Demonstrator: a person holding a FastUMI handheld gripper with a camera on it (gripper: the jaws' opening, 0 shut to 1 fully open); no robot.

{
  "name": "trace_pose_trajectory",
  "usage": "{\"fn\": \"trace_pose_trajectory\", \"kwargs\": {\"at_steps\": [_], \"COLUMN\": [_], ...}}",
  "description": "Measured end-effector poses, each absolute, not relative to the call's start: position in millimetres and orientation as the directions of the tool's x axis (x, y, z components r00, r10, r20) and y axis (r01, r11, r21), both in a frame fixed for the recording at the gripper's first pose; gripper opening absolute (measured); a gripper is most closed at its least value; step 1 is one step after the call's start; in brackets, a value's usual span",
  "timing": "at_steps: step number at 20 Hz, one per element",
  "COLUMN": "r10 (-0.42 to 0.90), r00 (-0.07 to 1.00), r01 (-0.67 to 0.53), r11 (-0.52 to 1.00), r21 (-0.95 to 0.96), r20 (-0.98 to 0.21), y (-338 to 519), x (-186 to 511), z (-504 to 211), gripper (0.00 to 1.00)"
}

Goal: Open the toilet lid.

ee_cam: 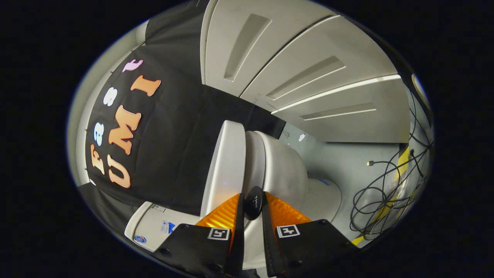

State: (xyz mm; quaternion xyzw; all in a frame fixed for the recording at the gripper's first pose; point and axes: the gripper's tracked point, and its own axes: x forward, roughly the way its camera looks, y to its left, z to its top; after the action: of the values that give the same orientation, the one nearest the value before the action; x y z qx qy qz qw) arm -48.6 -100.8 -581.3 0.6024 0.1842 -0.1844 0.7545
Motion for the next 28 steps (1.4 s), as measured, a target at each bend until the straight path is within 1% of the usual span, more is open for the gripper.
{"fn": "trace_pose_trajectory", "kwargs": {"at_steps": [1, 2, 5, 7, 9, 13, 19, 23, 28], "r10": [-0.055, -0.049, -0.073, -0.072, -0.067, -0.102, -0.109, -0.126, -0.164], "r00": [0.863, 0.874, 0.886, 0.887, 0.887, 0.855, 0.839, 0.852, 0.872], "r01": [0.502, 0.483, 0.464, 0.461, 0.461, 0.518, 0.543, 0.521, 0.488], "r11": [0.19, 0.169, 0.123, 0.087, 0.061, 0.135, 0.119, 0.118, 0.211], "r21": [0.844, 0.859, 0.877, 0.883, 0.885, 0.845, 0.831, 0.845, 0.847], "r20": [-0.501, -0.483, -0.459, -0.456, -0.457, -0.508, -0.533, -0.508, -0.462], "y": [-104.4, -104.5, -106.4, -104.9, -104.6, -104.6, -102.5, -102.5, -104.1], "x": [-50.3, -47.8, -42.9, -45.9, -46.4, -43.2, -41.3, -37.9, -23.9], "z": [-581.5, -579.6, -580.3, -574.9, -575.7, -572.7, -567.5, -548.6, -503.4], "gripper": [0.31, 0.28, 0.15, 0.09, 0.08, 0.08, 0.08, 0.08, 0.08]}}
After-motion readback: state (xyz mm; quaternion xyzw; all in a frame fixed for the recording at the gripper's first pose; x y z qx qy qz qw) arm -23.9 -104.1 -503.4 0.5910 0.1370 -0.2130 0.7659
